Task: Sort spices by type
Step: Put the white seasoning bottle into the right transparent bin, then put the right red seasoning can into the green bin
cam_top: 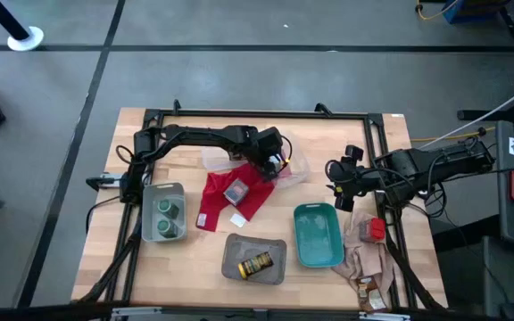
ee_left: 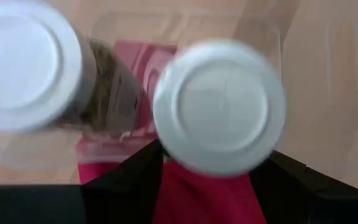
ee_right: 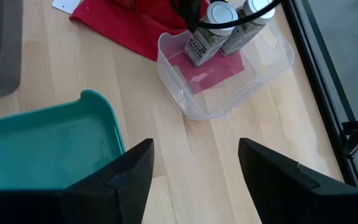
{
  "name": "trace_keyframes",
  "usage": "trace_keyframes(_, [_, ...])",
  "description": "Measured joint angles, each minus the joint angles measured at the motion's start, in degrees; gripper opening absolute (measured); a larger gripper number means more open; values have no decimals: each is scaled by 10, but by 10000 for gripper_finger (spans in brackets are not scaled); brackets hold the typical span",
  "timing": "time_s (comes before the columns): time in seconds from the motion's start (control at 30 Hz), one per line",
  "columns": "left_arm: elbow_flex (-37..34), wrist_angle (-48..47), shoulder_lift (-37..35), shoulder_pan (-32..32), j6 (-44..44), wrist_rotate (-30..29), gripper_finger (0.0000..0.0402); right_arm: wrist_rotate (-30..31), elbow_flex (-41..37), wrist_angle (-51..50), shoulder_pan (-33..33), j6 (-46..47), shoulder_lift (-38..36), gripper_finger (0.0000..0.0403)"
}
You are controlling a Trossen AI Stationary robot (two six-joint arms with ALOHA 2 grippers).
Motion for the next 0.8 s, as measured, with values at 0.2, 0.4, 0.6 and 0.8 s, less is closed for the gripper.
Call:
trace_keyframes(0.2, [0, -37, -4, 0, 12, 0, 210, -4, 0, 0, 0, 0, 0, 234])
trace_keyframes(0.4, [0, -40, -25, 0, 15, 4, 210, -10, 0, -3, 0, 28, 0, 234])
trace_keyframes(0.6, [0, -66, -67, 0, 14, 18, 210, -50, 0, -46, 0, 92, 0, 234])
trace_keyframes(0.8, [1, -122, -122, -2, 15, 20, 210, -143, 0, -79, 0, 182, 0, 234])
